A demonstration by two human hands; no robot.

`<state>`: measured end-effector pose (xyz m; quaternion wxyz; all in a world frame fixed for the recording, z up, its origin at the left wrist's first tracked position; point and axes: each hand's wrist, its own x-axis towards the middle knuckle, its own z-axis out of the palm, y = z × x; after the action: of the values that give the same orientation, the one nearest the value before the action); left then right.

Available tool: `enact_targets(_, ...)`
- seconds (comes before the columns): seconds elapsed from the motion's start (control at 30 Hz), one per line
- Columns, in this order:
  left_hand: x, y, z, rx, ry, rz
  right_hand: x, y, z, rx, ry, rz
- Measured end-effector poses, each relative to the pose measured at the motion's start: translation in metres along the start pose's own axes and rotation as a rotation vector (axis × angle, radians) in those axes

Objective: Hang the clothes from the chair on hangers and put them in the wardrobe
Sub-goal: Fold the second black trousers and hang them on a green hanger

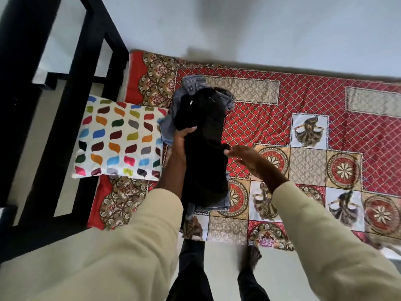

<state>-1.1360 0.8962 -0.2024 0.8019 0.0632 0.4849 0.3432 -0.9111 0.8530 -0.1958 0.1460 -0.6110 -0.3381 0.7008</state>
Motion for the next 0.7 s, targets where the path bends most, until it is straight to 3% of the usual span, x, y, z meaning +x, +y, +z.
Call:
enact_targets(0.07, -0.027, -0.008, 0.021, 0.038, -0.074, -0.013, -0.017, -0.011, -0.016, 0.329, 0.011, -0.094)
enact_targets(0.17, -0.073, -0.025, 0.065, 0.156, -0.158, -0.11, -0.06, -0.042, -0.023, 0.612, -0.224, -0.208)
enact_targets(0.27, -0.125, -0.044, 0.115, 0.172, -0.077, 0.149, -0.119, -0.063, -0.039, 0.804, -0.367, -0.366)
enact_targets(0.37, -0.179, -0.059, 0.158, 0.199, -0.015, 0.299, -0.186, -0.077, -0.066, 0.67, -0.415, -0.579)
enact_targets(0.5, -0.237, -0.055, 0.203, -0.046, -0.286, 0.614, -0.277, -0.099, -0.112, 0.464, -0.266, -0.709)
enact_targets(0.57, -0.27, -0.052, 0.235, -0.101, -0.289, 0.75, -0.318, -0.112, -0.137, 0.409, -0.144, -0.775)
enact_targets(0.7, -0.311, -0.026, 0.271, 0.142, -0.263, 0.821, -0.383, -0.128, -0.175, 0.32, 0.001, -0.909)
